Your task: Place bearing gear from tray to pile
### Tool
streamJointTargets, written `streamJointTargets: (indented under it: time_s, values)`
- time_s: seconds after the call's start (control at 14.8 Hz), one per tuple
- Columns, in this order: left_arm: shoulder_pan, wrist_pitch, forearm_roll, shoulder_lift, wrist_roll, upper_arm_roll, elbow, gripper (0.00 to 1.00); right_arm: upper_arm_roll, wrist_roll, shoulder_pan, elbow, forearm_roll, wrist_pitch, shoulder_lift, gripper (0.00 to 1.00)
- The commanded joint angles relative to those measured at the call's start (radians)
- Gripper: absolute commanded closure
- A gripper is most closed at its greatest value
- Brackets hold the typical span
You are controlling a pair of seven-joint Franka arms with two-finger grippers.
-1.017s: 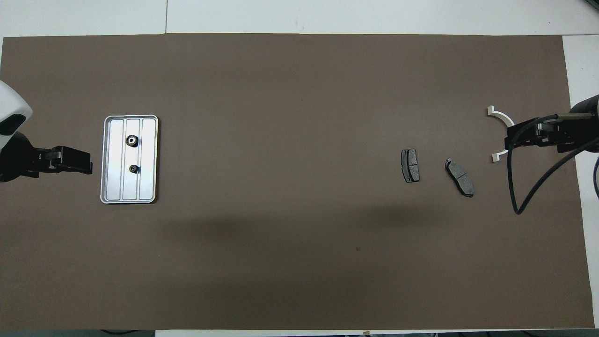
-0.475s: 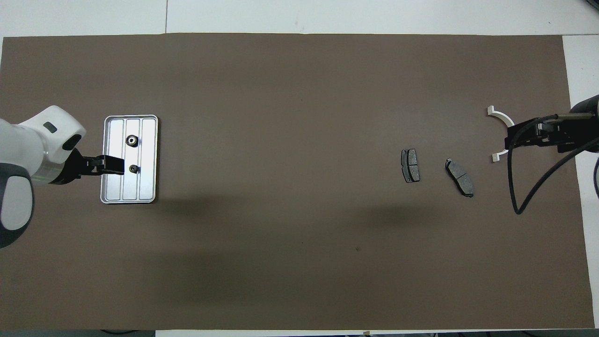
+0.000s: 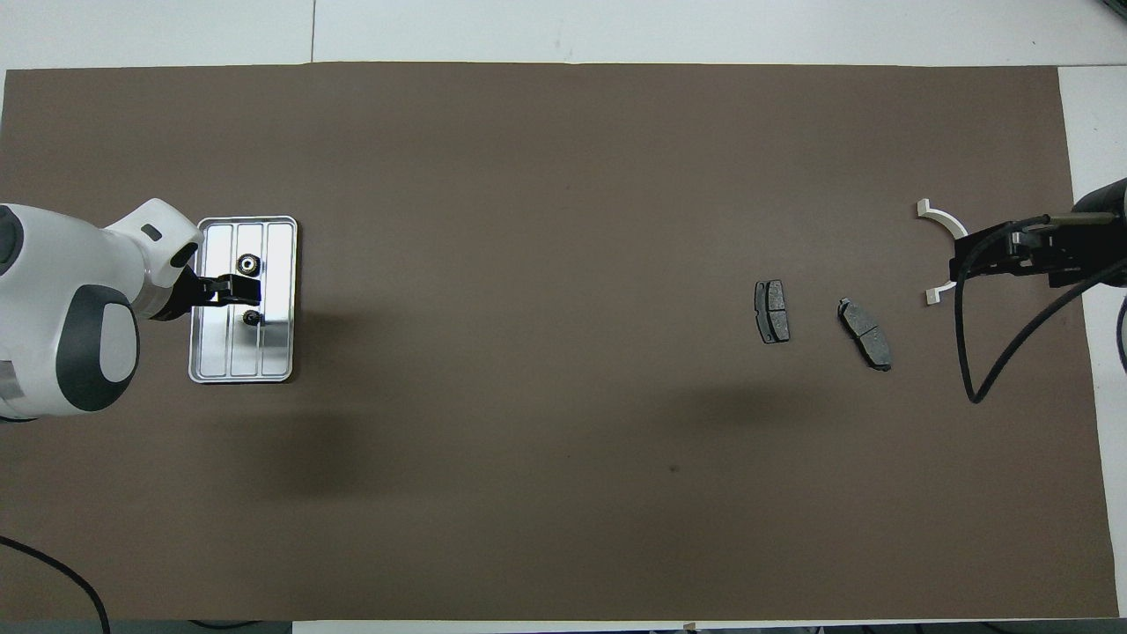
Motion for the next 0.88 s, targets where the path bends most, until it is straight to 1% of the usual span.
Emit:
streamJointTargets:
  time_s: [0.0,0.61,0.81]
  values:
    - [0.004,0.033,-0.008,0.015,0.017,-0.005,-0.010,0.02,0.006,-0.032,-0.011,-0.004,0.022,-0.008,-0.012,0.00]
    - [0.002,0.030,-0.008,0.004,0.015,-0.005,-0.064,0.06,0.005,-0.029,-0.012,-0.004,0.019,-0.003,-0.012,0.00]
    - [0.001,0.017,-0.006,0.001,0.015,-0.005,-0.064,0.07,0.005,-0.025,-0.012,-0.004,0.019,-0.003,-0.012,0.00]
